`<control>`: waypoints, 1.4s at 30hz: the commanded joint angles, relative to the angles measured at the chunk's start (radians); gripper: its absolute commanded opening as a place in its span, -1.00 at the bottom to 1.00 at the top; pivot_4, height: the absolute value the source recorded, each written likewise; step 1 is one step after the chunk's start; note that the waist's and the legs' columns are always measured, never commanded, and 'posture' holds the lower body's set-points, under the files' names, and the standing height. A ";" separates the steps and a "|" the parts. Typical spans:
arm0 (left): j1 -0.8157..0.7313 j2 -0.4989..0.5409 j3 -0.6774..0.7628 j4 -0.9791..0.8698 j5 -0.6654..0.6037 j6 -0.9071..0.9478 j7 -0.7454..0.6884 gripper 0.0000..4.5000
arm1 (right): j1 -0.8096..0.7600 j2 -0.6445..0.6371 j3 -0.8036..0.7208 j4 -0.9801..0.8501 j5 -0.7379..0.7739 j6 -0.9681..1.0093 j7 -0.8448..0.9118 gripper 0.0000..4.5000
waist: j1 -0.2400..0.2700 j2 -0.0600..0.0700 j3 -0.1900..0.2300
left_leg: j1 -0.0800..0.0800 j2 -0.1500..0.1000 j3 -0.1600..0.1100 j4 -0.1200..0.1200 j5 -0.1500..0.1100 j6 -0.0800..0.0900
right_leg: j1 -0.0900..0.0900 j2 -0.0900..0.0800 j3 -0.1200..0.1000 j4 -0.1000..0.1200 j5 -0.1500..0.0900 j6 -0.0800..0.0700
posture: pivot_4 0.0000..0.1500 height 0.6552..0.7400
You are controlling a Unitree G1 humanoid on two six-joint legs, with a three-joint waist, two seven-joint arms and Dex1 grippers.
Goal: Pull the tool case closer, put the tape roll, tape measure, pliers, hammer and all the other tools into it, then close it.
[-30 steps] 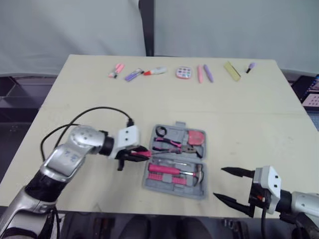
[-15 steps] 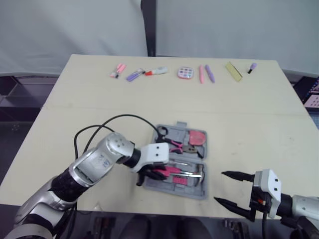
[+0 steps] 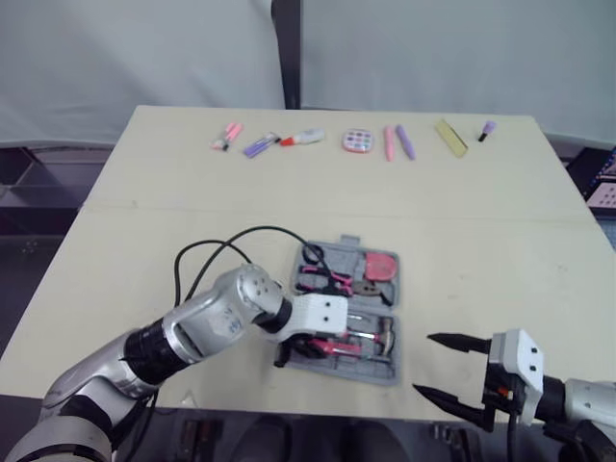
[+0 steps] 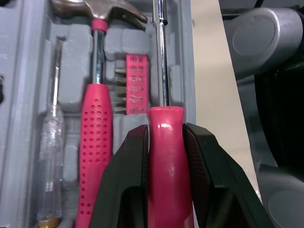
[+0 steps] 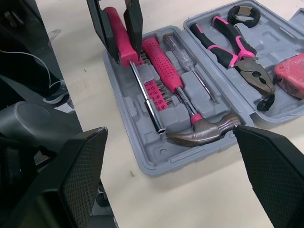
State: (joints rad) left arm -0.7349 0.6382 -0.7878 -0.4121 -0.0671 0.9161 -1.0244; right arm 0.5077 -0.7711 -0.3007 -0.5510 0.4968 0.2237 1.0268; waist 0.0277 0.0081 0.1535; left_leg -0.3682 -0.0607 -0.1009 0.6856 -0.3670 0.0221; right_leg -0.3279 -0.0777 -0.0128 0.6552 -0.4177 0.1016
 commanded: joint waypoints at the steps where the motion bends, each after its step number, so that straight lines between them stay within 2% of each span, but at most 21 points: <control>1: -0.009 -0.020 -0.020 0.001 0.027 0.008 0.011 -0.73 | 0.021 0.000 -0.039 -0.041 0.020 0.000 0.000 1.00 | 0.000 0.000 0.000 | 0.000 0.000 0.000 0.000 0.000 0.000 | 0.000 0.000 0.000 0.000 0.000 0.000 | 1.00 0.37; 22: -0.030 -0.126 -0.090 0.066 0.089 0.039 0.037 -0.73 | 0.039 0.001 -0.069 -0.071 0.027 0.030 -0.006 1.00 | -0.001 0.000 0.000 | 0.000 0.000 0.000 0.001 0.000 0.000 | 0.000 0.000 0.000 0.002 0.000 0.000 | 1.00 0.37; 42: -0.030 -0.144 -0.110 0.082 0.102 0.047 0.055 -0.73 | 0.022 0.006 -0.064 -0.067 0.025 0.037 -0.016 1.00 | 0.000 0.000 0.000 | 0.000 0.000 0.000 0.001 0.000 0.000 | 0.000 0.000 0.000 0.002 0.000 0.000 | 1.00 0.37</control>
State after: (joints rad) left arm -0.7565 0.5018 -0.8941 -0.3221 0.0205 0.9683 -0.9769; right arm 0.5247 -0.7709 -0.3394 -0.5904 0.5034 0.2639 1.0151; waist 0.0272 0.0081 0.1535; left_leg -0.3680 -0.0611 -0.1010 0.6865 -0.3670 0.0224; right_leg -0.3279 -0.0776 -0.0130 0.6573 -0.4177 0.1016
